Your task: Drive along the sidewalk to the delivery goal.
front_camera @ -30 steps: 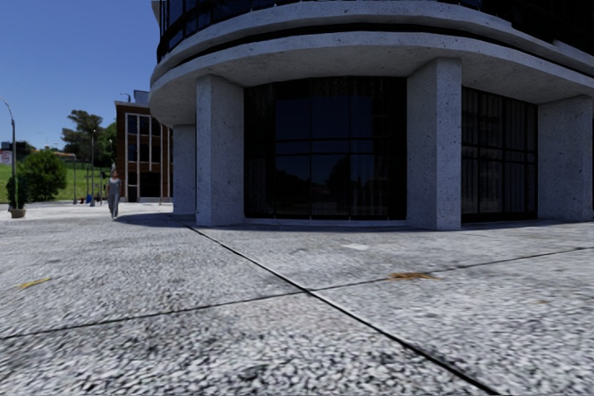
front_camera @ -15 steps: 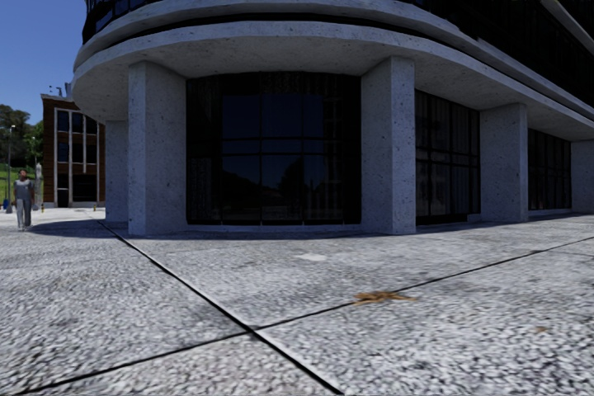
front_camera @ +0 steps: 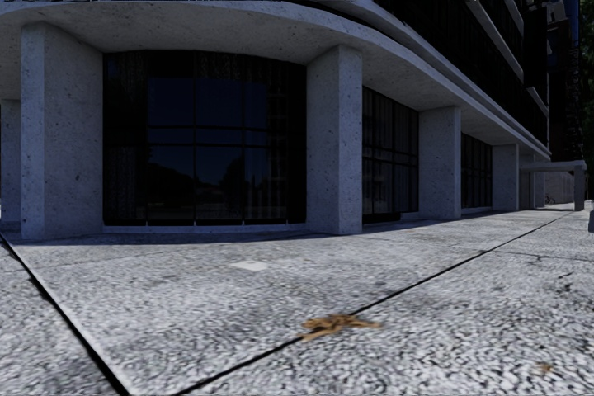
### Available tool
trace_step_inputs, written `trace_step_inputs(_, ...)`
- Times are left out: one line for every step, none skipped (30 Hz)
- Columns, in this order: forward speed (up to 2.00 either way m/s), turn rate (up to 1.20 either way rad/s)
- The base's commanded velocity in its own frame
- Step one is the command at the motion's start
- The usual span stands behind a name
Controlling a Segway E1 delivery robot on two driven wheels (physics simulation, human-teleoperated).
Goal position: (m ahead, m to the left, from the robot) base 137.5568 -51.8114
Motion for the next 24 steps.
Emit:
trace_step_inputs(1.35,-0.57)
trace_step_inputs(1.35,-0.57)
trace_step_inputs(2.0,-0.57)
trace_step_inputs(2.0,-0.57)
trace_step_inputs(2.0,-0.57)
trace_step_inputs(2.0,-0.57)
trace_step_inputs(2.0,-0.57)
trace_step_inputs(2.0,-0.57)
trace_step_inputs(2.0,-0.57)
trace_step_inputs(2.0,-0.57)
trace_step_inputs(2.0,-0.57)
trace_step_inputs(2.0,-0.57)
trace_step_inputs(2.0,-0.57)
trace_step_inputs(2.0,-0.57)
trace_step_inputs(2.0,-0.57)
trace_step_inputs(2.0,-0.57)
trace_step_inputs(2.0,-0.57)
trace_step_inputs(2.0,-0.57)
trace_step_inputs(2.0,-0.57)
trace_step_inputs(2.0,-0.56)
trace_step_inputs(2.0,-0.56)
trace_step_inputs(2.0,-0.56)
trace_step_inputs(2.0,-0.56)
trace_step_inputs(2.0,-0.56)
